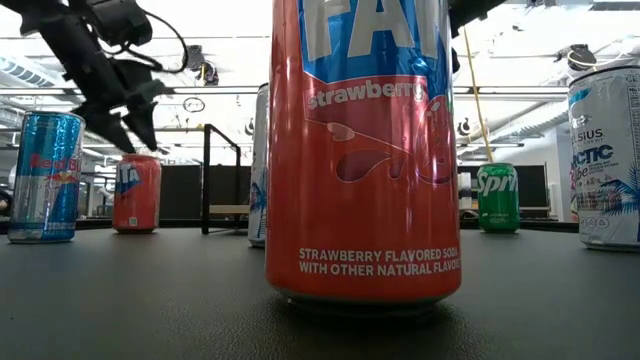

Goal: Place canned beverage on shelf
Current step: Put the top red soda can on the shelf

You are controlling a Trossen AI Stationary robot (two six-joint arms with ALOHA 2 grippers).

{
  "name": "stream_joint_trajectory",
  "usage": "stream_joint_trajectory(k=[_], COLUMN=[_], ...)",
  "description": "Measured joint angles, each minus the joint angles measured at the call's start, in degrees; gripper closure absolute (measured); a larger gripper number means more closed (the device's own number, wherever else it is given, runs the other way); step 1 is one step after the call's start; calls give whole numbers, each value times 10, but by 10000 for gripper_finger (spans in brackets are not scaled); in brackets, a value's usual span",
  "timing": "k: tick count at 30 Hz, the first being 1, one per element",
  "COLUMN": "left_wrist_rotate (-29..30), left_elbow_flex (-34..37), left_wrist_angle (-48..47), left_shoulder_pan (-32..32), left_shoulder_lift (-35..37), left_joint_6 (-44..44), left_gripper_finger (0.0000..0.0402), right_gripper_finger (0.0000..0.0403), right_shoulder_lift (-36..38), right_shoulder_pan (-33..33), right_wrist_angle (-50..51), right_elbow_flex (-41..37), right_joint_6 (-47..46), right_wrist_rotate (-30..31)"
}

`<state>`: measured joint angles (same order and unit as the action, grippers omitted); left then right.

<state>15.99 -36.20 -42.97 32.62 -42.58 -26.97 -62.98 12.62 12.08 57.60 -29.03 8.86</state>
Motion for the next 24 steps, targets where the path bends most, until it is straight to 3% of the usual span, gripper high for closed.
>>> stream_joint_trajectory(k=[5,15,24], left_wrist_rotate=[8,26,26], left_elbow_flex=[-10,-6,14], left_wrist_angle=[0,-12,-3], left_shoulder_pan=[0,0,0], left_shoulder_lift=[0,-37,-79], left_joint_6=[18,35,34], left_gripper_finger=[127,36,32], right_gripper_finger=[76,76,76], right_shoulder_lift=[0,0,0], right_shoulder_pan=[0,0,0], right_wrist_angle=[0,0,0], right_elbow_flex=[0,0,0], right_joint_6=[4,2,-3], right_wrist_rotate=[0,0,0])
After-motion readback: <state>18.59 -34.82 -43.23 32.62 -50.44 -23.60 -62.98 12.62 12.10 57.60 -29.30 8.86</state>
